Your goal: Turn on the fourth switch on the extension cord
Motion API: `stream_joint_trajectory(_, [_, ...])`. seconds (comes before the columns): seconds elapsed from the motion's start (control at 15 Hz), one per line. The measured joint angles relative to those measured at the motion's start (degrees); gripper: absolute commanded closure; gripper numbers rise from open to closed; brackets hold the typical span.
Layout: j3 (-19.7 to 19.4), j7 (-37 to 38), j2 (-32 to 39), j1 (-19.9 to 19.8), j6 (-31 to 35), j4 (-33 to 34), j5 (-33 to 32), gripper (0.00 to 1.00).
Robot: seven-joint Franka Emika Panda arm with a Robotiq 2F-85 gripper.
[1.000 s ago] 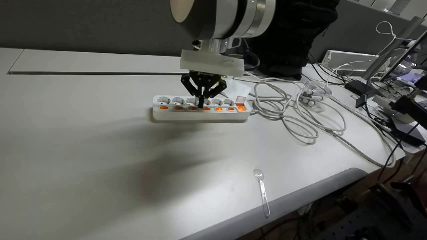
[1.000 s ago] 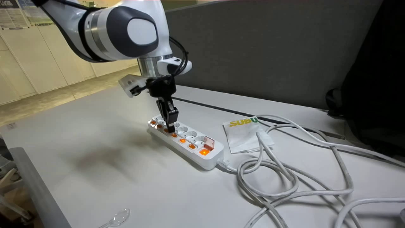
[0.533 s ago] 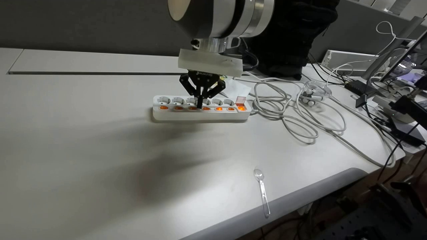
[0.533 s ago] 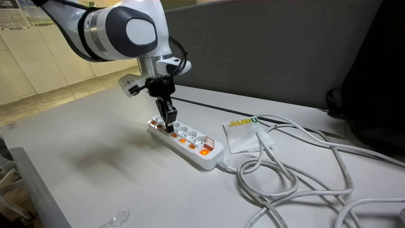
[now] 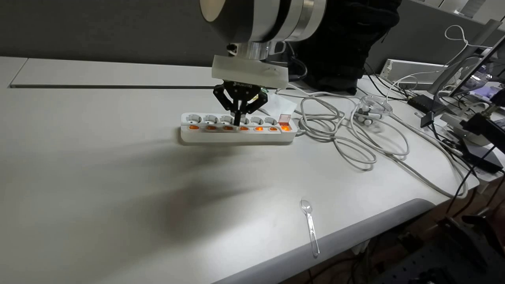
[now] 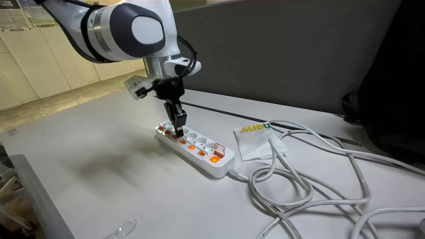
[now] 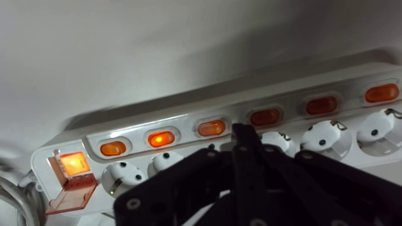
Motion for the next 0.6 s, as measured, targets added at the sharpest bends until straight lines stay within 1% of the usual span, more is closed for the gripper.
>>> stream_joint_trajectory(0.27, [-0.6,0.1,-0.5,0.9,0.5,-0.7,0.0,1.00])
stream_joint_trajectory(0.6, [-2.6,0.6,-2.6,2.6,1.5,-3.3,-0.1,1.00])
